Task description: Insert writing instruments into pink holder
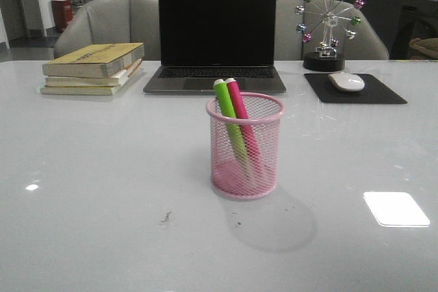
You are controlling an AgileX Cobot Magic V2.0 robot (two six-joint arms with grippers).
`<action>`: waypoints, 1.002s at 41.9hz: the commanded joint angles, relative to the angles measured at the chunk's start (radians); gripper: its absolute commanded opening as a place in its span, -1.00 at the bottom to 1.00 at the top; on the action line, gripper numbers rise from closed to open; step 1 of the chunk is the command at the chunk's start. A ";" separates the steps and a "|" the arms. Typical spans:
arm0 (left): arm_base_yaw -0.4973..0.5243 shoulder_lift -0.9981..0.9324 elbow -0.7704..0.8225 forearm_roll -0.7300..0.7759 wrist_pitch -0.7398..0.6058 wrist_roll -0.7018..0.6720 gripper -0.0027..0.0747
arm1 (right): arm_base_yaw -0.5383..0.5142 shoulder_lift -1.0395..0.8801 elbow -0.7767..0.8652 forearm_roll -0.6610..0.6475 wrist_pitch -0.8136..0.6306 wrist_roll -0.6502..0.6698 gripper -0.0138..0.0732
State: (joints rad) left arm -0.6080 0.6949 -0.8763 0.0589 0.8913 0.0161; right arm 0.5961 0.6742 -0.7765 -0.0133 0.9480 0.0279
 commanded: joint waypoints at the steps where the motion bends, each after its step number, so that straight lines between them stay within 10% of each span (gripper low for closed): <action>1: 0.112 -0.107 0.059 -0.016 -0.152 0.050 -0.69 | -0.007 -0.005 -0.027 -0.015 -0.067 -0.001 -0.53; 19: 0.509 -0.604 0.608 -0.035 -0.599 0.059 -0.69 | -0.007 -0.005 -0.027 -0.015 -0.067 -0.001 -0.53; 42: 0.596 -0.721 0.885 -0.121 -0.950 0.059 -0.69 | -0.007 -0.005 -0.027 -0.015 -0.067 -0.001 -0.53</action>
State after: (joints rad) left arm -0.0127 -0.0039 0.0044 -0.0494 0.0421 0.0759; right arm 0.5961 0.6742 -0.7765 -0.0169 0.9480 0.0279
